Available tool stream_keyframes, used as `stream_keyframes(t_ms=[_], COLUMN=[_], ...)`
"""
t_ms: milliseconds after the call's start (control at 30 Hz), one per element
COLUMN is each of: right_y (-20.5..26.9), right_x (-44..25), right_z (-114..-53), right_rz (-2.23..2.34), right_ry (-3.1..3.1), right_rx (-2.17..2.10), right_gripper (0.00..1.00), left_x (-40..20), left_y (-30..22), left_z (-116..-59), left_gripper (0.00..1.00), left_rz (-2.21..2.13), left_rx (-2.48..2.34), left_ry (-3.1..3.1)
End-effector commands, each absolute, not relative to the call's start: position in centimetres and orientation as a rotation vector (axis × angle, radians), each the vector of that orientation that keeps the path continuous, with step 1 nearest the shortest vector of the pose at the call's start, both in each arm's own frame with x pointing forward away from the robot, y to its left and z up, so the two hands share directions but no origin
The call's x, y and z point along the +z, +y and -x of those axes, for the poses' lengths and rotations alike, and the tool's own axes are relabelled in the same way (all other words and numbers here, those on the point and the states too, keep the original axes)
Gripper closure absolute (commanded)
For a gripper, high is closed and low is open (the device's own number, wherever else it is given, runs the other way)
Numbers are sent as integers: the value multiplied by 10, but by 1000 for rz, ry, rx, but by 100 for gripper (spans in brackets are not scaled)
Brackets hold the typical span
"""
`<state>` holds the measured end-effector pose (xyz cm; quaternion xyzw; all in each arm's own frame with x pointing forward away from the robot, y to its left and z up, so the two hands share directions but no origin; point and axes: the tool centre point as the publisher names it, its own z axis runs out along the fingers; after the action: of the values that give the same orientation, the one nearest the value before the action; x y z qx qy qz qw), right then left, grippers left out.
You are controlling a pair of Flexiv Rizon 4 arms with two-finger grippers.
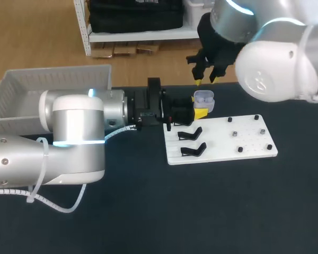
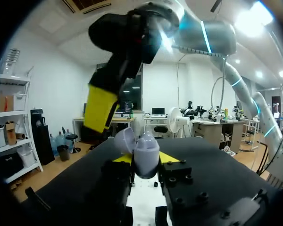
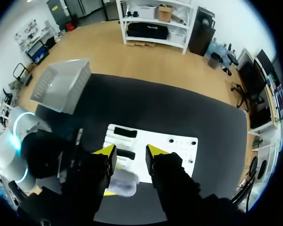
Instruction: Pick up each earbud case from the left stands, insert the matching earbuds, close the lid, and place the case in the box.
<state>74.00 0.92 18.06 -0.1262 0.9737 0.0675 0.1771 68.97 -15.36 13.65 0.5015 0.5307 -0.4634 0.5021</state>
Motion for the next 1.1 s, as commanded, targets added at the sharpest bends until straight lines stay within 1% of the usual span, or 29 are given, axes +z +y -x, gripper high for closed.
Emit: stream_keyframes(t_ms=[33,267,767,900,1100], right_y=[12,3,2,1,-14], right_x=[172,166,165,174,207], right_z=[-748,-730,-709,-711,-716], right_rz=[349,330,301,257,74], right_ry=[2790,2819,2820,2788,2716], right_rx=[175,159,171,187,300], right_gripper=[62,61,60,60,55], left_x=[135,135,135,135,135], left_y=[-154,-154,-154,-154,-154], left_z=[-688,-688,-688,-688,-688], left_gripper=[100,100,100,100,100], left_rz=[-1203,-1203,-1203,-1203,-1203], left_rx=[-1114,-1114,-1114,-1114,-1114], left_ry=[1276,1276,1276,1276,1276])
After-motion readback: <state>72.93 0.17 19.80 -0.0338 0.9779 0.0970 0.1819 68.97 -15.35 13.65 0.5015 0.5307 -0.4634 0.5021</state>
